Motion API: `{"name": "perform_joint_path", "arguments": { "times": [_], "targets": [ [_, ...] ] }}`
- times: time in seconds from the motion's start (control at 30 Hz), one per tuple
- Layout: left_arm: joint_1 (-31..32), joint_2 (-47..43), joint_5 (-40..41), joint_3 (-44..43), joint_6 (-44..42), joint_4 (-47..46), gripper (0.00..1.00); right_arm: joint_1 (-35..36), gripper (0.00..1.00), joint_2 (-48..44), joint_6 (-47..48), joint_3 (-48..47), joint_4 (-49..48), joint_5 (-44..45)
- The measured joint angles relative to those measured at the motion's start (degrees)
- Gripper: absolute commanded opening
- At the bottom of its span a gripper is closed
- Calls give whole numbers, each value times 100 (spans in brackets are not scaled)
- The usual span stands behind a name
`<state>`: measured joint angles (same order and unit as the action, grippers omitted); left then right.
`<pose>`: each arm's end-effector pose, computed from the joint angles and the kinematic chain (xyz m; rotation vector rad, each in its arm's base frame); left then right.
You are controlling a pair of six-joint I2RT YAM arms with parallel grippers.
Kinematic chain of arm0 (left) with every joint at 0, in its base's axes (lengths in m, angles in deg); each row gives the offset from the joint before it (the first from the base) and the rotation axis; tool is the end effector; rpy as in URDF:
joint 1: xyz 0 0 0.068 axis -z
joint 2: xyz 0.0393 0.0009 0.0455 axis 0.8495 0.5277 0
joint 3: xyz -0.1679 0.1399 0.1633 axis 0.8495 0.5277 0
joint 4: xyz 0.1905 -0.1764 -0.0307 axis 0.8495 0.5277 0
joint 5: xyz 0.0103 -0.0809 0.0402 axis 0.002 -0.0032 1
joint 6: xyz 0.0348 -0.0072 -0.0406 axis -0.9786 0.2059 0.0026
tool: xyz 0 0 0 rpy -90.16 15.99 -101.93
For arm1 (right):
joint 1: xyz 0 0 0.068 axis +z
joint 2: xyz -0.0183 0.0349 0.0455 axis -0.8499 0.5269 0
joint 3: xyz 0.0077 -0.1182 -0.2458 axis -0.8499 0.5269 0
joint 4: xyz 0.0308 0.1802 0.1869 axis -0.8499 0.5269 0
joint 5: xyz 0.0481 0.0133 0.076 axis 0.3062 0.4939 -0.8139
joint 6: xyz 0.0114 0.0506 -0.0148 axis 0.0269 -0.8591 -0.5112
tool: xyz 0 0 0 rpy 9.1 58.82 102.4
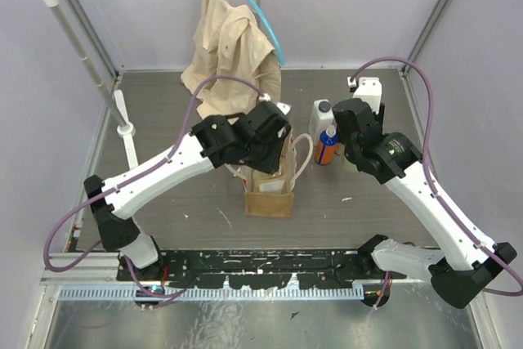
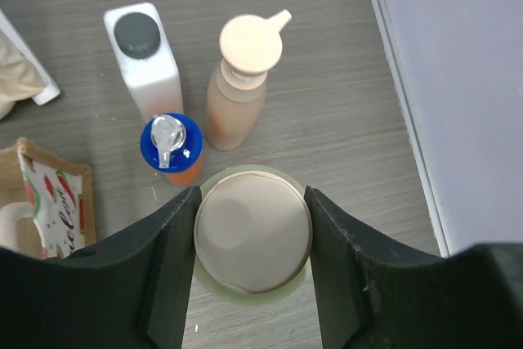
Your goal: Take the personal care products out of the canvas bag
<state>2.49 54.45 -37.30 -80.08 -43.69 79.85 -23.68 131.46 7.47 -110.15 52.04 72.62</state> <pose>0.1688 -0.2891 0.3690 0.6047 2.4916 -0.4461 0.1821 0.0952 0.4000 0.0842 2.0378 -0.3090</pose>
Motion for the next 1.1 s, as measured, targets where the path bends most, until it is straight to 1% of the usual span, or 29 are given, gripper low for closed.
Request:
{"name": "perform_joint_path", "arguments": {
  "times": [0.17,0.23,0.33,0.4,0.6,0.73,1.0,1.1],
  "targets": [
    [0,269,170,-1620,-286,758,0,-249,34,-103,-175,573,-212,-157],
    [0,286,260,-2118,-372,999,0,-374,34,-98,-227,798,-354,-267],
    [0,286,525,-2741,-476,1362,1,-586,34,-85,-289,1084,-562,-446],
    [0,284,754,-2988,-509,1547,1,-730,34,-59,-308,1237,-688,-568],
    [-57,223,1580,-3226,-616,2208,0,-1108,31,68,-352,1709,-1110,-957],
    [-151,2,2000,-3228,-745,2376,0,-1226,31,195,-378,1919,-1329,-1143],
    [-476,-1134,2743,-3161,-990,2319,0,-1344,31,267,-439,2184,-1633,-1360],
    [-592,-1464,3021,-2942,-1038,2328,0,-1375,31,313,-446,2251,-1698,-1436]
  ]
}}
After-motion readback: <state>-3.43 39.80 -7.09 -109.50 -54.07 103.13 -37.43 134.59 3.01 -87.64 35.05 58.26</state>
